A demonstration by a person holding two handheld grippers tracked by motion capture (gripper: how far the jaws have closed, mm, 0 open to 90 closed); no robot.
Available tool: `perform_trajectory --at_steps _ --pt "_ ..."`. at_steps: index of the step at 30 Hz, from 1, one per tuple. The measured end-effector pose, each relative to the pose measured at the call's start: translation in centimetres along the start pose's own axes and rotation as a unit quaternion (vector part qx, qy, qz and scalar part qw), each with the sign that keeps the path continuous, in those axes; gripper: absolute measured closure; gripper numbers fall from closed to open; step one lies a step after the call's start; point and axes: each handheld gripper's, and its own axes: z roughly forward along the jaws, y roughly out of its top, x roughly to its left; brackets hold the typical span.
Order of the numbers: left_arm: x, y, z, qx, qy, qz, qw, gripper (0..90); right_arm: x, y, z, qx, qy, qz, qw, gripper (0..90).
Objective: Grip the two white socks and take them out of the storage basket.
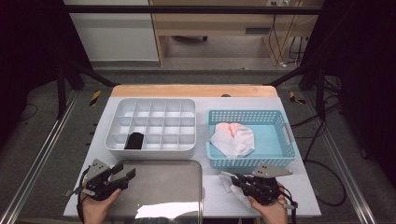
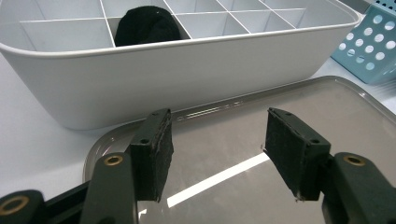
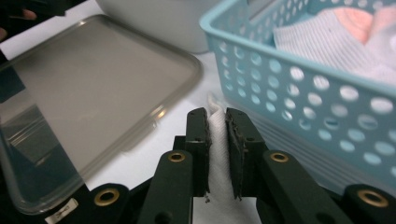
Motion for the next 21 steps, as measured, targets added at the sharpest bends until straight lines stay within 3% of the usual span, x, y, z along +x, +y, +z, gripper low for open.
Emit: perform_trajectory --at_steps 7,11,16,21 --pt "0.0 0.0 -0.1 -0.001 -0.001 -0.001 1.0000 40.1 -0.6 -1.7 1.2 0.022 -0.002 0.020 0.9996 77.4" --pt "0.0 0.0 0.0 0.000 0.000 -0.001 1.0000 40.1 -0.4 -2.1 2.2 0.044 0.000 0.016 0.9989 72.6" --pt "0.0 0.0 0.0 0.000 0.000 -0.001 1.0000 40.0 -0.1 -2.0 2.4 0.042 -0.002 0.010 0.9991 65.6" --pt "0.0 0.0 0.0 0.000 -0.001 0.000 1.0000 40.0 0.1 -1.7 1.9 0.018 -0.009 0.004 0.9998 58.5"
